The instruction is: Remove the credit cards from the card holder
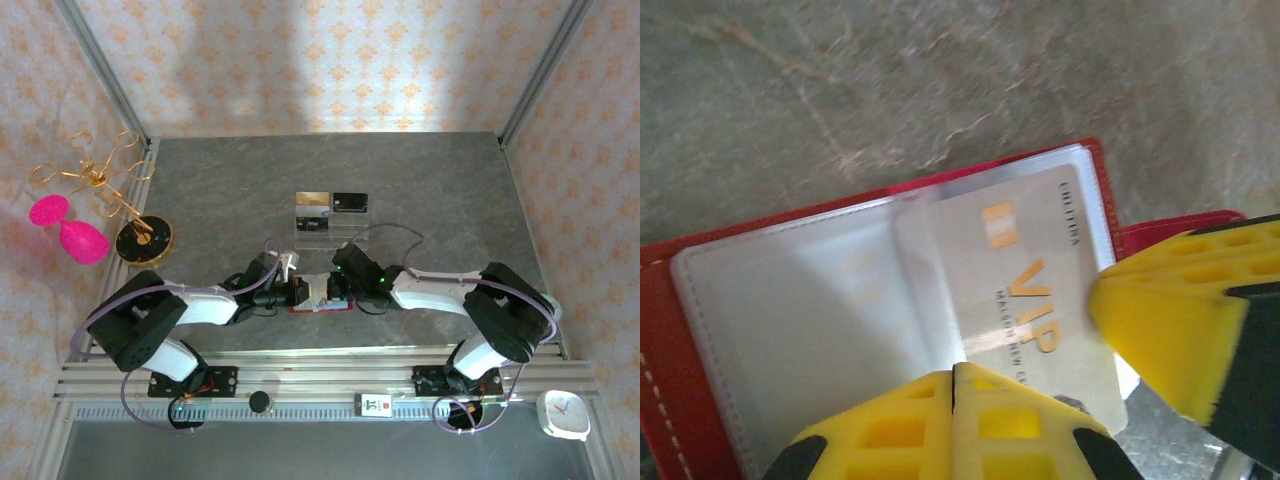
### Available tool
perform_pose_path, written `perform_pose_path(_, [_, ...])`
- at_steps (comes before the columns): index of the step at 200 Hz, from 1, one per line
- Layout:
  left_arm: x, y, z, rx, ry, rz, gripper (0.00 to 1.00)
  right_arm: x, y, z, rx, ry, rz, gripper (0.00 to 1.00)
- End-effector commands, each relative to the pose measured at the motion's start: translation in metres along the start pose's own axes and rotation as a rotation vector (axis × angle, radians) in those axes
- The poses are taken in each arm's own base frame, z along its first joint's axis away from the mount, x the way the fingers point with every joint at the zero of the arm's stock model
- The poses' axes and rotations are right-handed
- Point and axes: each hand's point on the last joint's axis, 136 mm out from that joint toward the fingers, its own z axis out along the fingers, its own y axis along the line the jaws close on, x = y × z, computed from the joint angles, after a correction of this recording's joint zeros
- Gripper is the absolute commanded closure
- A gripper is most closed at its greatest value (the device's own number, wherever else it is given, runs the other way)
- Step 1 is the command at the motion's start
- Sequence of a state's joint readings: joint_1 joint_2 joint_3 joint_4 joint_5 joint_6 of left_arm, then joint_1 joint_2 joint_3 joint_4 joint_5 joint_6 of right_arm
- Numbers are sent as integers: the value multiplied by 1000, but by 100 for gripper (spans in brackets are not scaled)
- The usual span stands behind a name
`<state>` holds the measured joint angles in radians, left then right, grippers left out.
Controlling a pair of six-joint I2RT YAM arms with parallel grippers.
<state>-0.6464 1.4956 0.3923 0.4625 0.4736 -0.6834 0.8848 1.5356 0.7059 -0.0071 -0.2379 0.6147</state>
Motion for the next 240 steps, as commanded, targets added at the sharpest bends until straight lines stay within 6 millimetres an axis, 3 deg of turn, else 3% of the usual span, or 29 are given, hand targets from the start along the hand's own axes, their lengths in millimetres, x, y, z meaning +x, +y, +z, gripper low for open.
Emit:
perform_pose_path(1, [-2, -5, 6, 9, 9, 21, 100, 6, -7, 5, -2, 18, -5, 98])
perform_pose_path(46, [8, 4, 11, -17, 49, 20, 100, 15, -10, 12, -37, 54, 23, 73])
perform_pose_path(84, [17, 10, 16, -31, 84, 20, 100, 16, -1, 15, -90, 64, 29, 75])
perform_pose_path(102, [18, 11, 15, -37, 85, 25, 100, 9, -4, 12, -62, 34, 33, 86])
perform_pose_path(142, [13, 8, 9, -29, 64, 40, 100, -15, -22, -18, 36, -98, 1, 100])
perform_pose_path(173, [6, -5, 9, 22, 54, 46, 100, -38, -9, -48, 24, -193, -102, 100])
perform_pose_path(197, [-20, -37, -9, 122, -35, 44, 100, -64, 12, -75, 14, -266, -233, 100])
perform_pose_path(215, [-40, -59, -31, 186, -105, 51, 86, -85, 38, -94, -9, -312, -364, 100])
perform_pose_path(240, [-52, -58, -59, 195, -160, 40, 71, -118, 61, -109, 17, -369, -571, 100])
